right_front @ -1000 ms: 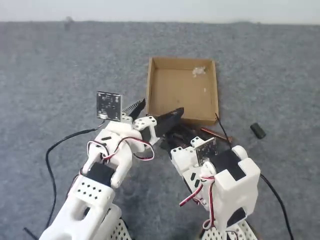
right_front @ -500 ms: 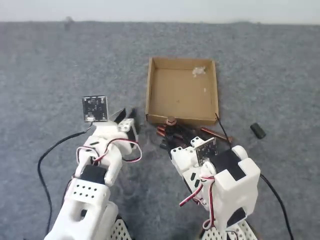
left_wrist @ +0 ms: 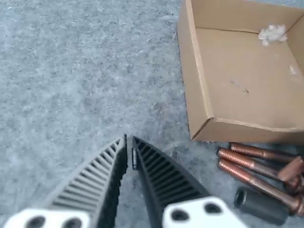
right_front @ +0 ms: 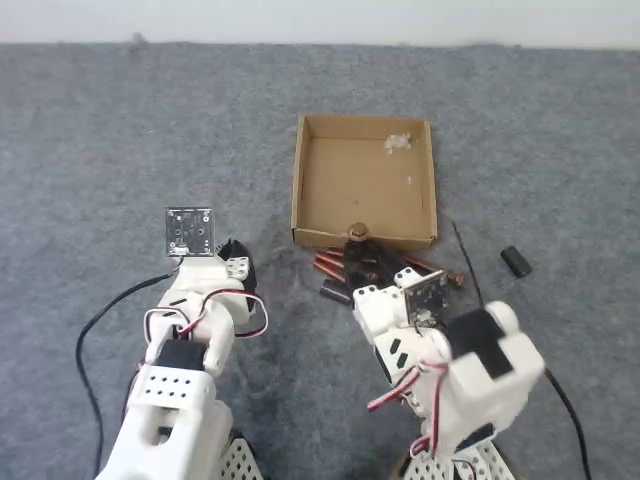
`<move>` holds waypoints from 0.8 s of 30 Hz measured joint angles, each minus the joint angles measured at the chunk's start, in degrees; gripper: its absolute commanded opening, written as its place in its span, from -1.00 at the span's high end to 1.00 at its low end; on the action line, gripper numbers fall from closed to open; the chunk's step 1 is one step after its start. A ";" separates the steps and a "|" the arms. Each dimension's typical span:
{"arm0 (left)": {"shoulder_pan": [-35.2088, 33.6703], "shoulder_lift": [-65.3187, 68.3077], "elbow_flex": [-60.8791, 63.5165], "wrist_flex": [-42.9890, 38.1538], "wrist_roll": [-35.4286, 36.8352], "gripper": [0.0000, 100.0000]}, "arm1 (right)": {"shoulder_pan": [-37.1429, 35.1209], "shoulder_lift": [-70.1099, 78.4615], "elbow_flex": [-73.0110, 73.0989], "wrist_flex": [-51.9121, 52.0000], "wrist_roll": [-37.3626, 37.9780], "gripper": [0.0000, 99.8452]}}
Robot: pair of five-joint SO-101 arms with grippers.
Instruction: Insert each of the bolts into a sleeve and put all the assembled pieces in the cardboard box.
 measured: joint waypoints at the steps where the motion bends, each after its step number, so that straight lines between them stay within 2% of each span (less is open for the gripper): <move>1: 0.09 0.00 0.00 0.00 0.00 0.96 | 0.09 -2.02 0.44 2.29 0.00 0.99; 13: 0.09 0.00 0.00 0.00 -0.09 0.95 | 5.27 -27.52 1.41 35.78 0.00 0.99; 24: 0.00 0.00 0.00 0.00 -0.35 0.95 | 5.54 -52.31 1.41 68.92 0.00 0.99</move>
